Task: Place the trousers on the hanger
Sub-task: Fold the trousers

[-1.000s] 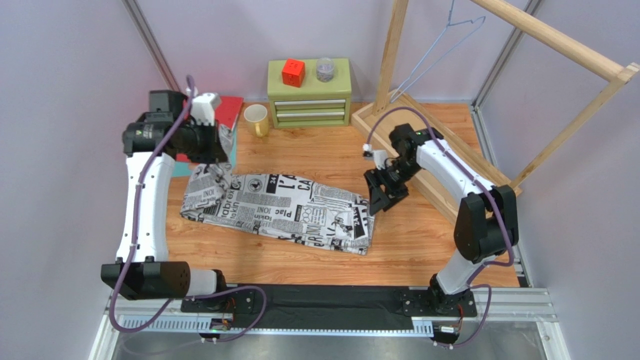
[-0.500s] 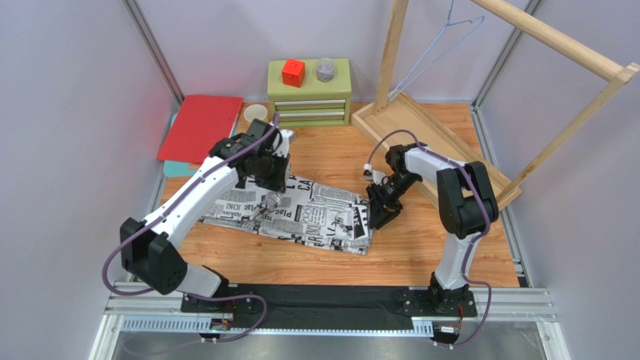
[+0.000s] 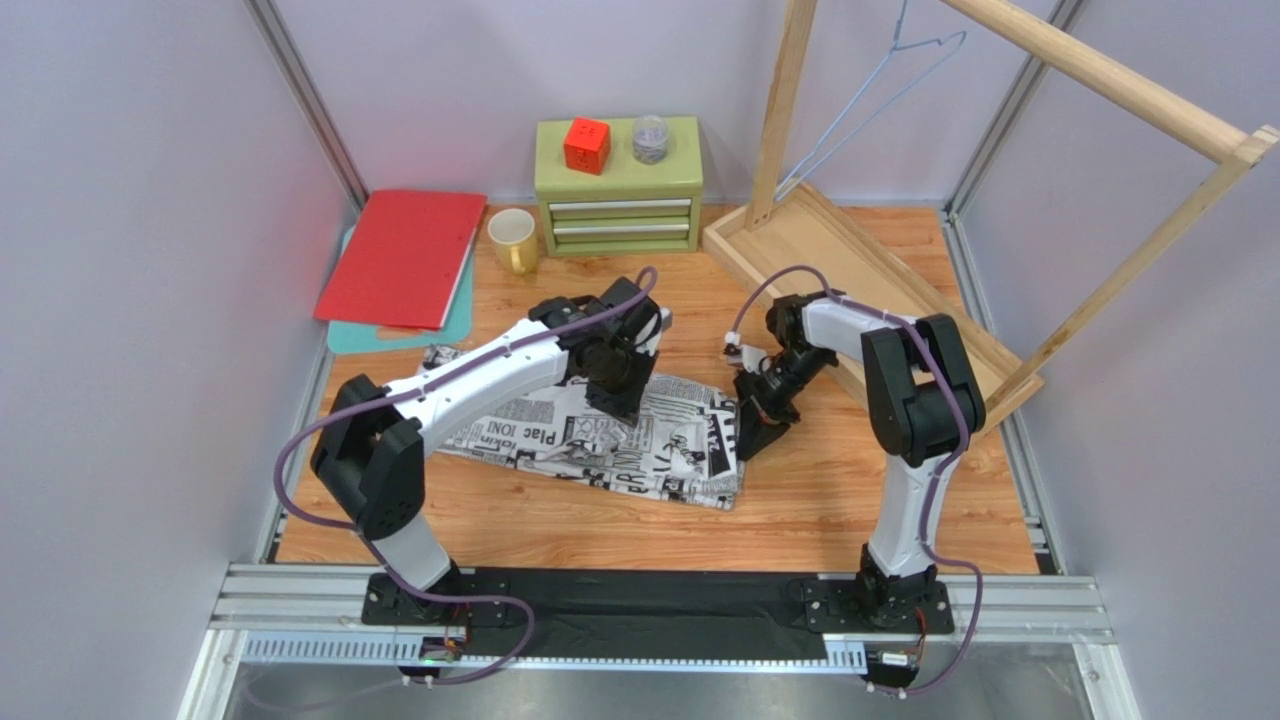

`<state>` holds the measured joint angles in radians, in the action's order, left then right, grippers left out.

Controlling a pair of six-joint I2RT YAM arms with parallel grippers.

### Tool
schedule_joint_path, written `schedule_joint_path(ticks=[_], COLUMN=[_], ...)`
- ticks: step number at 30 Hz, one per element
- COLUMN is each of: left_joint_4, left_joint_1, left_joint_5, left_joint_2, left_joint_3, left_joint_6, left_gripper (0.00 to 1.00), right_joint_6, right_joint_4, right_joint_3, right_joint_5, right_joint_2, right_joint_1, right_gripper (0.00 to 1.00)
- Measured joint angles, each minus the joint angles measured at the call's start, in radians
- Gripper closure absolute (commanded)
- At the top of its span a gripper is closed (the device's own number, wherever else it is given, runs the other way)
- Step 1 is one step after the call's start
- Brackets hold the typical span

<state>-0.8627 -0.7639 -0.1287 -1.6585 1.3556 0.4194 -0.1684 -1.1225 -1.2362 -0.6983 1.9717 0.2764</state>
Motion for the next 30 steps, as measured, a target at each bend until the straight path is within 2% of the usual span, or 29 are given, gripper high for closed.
schedule_joint_path(ticks=[7, 17, 19, 22, 23, 25, 26, 28, 29, 30], left_joint_4=[0.023, 0.044, 0.044, 0.046, 0.046, 0.047, 0.052, 0.055, 0.056, 0.058], left_joint_1=[-0.088, -0.123, -0.127, -0.137, -0.139, -0.143, -0.144, -0.145, -0.145, -0.145], left_joint_5=[-0.010, -0.060, -0.065, -0.068, -0.071, -0.082, -0.089, -0.110, -0.119, -0.126], left_joint_2=[-0.078, -0.234, -0.264, -0.291, -0.295, -0.306, -0.308, -0.307, -0.302, -0.292], left_joint_3=[0.083, 0.211, 0.223, 0.232, 0.232, 0.241, 0.244, 0.244, 0.243, 0.240], left_joint_6=[0.062, 0.135, 0.143, 0.153, 0.157, 0.163, 0.164, 0.154, 0.139, 0.122], left_gripper=[0.90, 0.86, 0.82, 0.64, 0.54, 0.48, 0.37, 0.29, 0.18, 0.16], right_joint_6=[0.003, 0.007, 0.007, 0.007, 0.007, 0.007, 0.006, 0.003, -0.003, -0.014], right_joint_4=[0.006, 0.010, 0.011, 0.010, 0.010, 0.010, 0.010, 0.006, 0.001, -0.005], right_joint_3=[0.000, 0.000, 0.000, 0.000, 0.000, 0.000, 0.000, 0.000, -0.001, -0.001], right_joint_5=[-0.002, -0.009, -0.010, -0.010, -0.010, -0.008, -0.006, 0.003, 0.011, 0.026], right_joint_2=[0.004, 0.005, 0.005, 0.006, 0.006, 0.005, 0.005, 0.005, 0.003, -0.004], right_joint_1=[0.010, 0.011, 0.011, 0.011, 0.011, 0.010, 0.006, -0.001, -0.008, -0.018], right_gripper=[1.00, 1.00, 1.00, 0.99, 0.99, 0.96, 0.95, 0.92, 0.91, 0.87])
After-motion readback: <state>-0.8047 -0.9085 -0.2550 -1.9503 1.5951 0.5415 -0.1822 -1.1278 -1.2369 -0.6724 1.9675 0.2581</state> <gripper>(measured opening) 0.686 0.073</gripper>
